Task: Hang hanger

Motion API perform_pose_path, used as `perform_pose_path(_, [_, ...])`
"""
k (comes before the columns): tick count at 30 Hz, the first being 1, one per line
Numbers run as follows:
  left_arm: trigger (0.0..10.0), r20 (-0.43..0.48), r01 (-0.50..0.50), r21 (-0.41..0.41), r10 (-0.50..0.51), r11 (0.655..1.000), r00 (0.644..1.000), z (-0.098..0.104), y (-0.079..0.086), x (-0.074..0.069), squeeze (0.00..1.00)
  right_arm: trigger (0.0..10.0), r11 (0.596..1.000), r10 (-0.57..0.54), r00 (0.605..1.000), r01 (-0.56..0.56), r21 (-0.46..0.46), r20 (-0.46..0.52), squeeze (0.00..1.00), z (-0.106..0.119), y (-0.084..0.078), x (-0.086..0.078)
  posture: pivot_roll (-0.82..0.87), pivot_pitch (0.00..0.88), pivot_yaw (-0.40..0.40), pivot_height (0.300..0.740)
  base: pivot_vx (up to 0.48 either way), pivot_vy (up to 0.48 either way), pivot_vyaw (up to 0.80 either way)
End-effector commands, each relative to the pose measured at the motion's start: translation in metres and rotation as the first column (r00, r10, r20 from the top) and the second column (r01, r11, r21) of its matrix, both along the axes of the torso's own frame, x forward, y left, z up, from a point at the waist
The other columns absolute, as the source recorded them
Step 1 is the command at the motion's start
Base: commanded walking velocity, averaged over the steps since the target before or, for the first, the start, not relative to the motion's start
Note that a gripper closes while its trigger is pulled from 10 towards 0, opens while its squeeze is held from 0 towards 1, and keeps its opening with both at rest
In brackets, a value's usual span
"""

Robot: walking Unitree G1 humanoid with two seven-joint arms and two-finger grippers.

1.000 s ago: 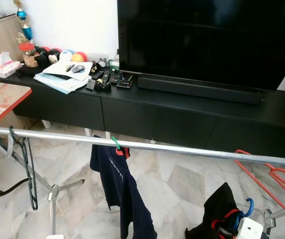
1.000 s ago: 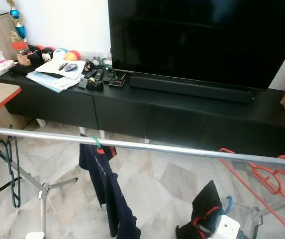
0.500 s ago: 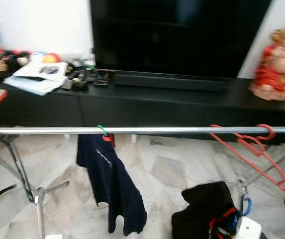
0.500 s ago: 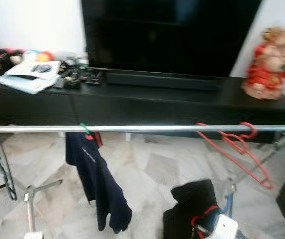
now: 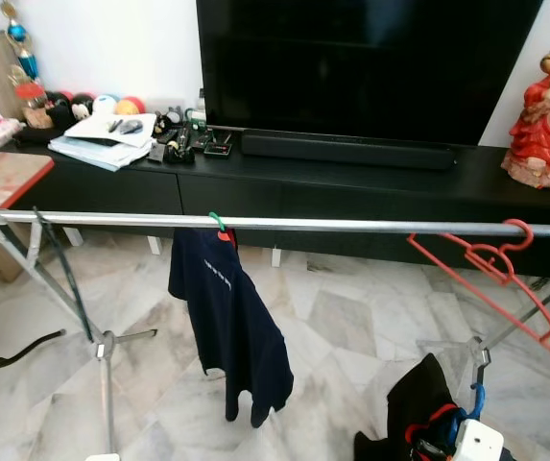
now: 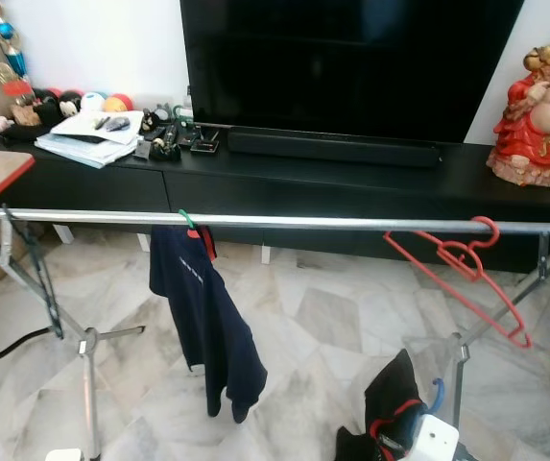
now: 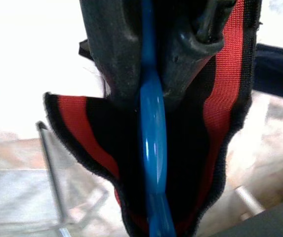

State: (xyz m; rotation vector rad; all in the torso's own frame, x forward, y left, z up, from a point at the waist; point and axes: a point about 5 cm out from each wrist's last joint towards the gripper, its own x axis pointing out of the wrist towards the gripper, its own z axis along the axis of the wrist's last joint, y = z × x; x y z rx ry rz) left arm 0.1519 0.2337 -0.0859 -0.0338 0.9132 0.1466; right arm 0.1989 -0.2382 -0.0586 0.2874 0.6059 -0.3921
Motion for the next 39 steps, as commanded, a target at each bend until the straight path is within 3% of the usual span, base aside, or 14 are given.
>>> perform_pose_path(1, [10.0, 0.004, -0.005, 0.012, 0.005, 1.000, 1.000, 0.002, 0.005, 0.003, 0.00, 10.0, 1.000, -0.013, 1.000, 0.013, 0.005, 0.015, 0.00, 0.002, 0.000, 0.003, -0.02, 0.000, -0.027, 0.740, -0.270, 0.000, 0.00])
perform_pose_path(23, [10.0, 0.003, -0.004, 0.015, 0.004, 1.000, 1.000, 0.003, 0.006, 0.003, 0.00, 10.0, 0.999, -0.028, 0.998, 0.030, 0.030, -0.049, 0.00, -0.005, -0.005, -0.009, -0.02, 0.000, -0.024, 0.740, -0.272, 0.000, 0.00])
perform_pose_path(39, [10.0, 0.019, -0.013, 0.045, 0.013, 0.999, 1.000, 0.008, 0.011, 0.013, 0.00, 10.0, 0.998, -0.028, 0.999, 0.029, 0.048, -0.031, 0.00, -0.002, 0.003, 0.003, 0.02, 0.000, -0.004, 0.740, -0.188, 0.000, 0.00])
